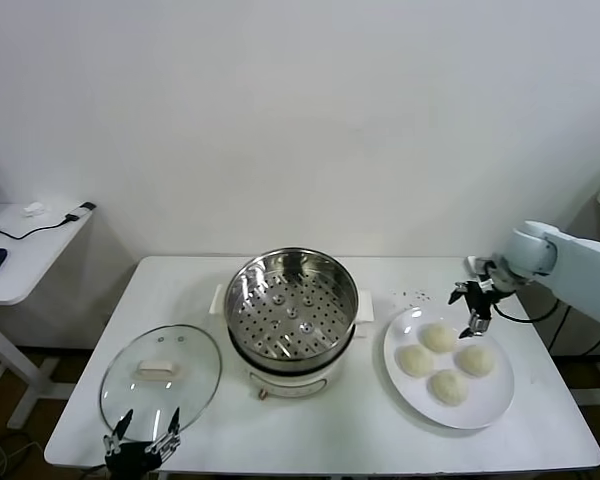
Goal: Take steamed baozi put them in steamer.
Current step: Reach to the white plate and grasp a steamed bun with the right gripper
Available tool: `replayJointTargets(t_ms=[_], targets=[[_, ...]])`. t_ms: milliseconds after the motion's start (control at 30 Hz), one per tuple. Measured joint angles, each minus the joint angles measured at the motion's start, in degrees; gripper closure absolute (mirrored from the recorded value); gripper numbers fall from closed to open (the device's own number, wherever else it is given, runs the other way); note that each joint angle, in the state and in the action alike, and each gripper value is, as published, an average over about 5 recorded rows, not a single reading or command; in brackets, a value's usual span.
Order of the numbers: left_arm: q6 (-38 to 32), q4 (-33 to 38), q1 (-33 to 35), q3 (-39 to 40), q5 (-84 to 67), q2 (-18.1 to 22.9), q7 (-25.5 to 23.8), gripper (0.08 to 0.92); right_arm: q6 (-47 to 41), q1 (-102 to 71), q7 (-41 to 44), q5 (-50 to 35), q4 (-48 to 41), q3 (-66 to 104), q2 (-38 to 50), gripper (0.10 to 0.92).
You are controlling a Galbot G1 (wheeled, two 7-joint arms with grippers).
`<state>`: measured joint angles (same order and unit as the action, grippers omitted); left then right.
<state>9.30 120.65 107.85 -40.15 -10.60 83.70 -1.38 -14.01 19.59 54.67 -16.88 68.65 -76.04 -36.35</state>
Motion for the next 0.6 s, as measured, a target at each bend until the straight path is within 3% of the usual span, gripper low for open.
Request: replayJointTargets(t_ms=[600], targets=[[-0.11,0.05,0.26,1.01,1.05,0.45,0.17,0.177,-3.83,-7.87,-4.59,0.37,-2.51,4.71,-3.12,0.203]])
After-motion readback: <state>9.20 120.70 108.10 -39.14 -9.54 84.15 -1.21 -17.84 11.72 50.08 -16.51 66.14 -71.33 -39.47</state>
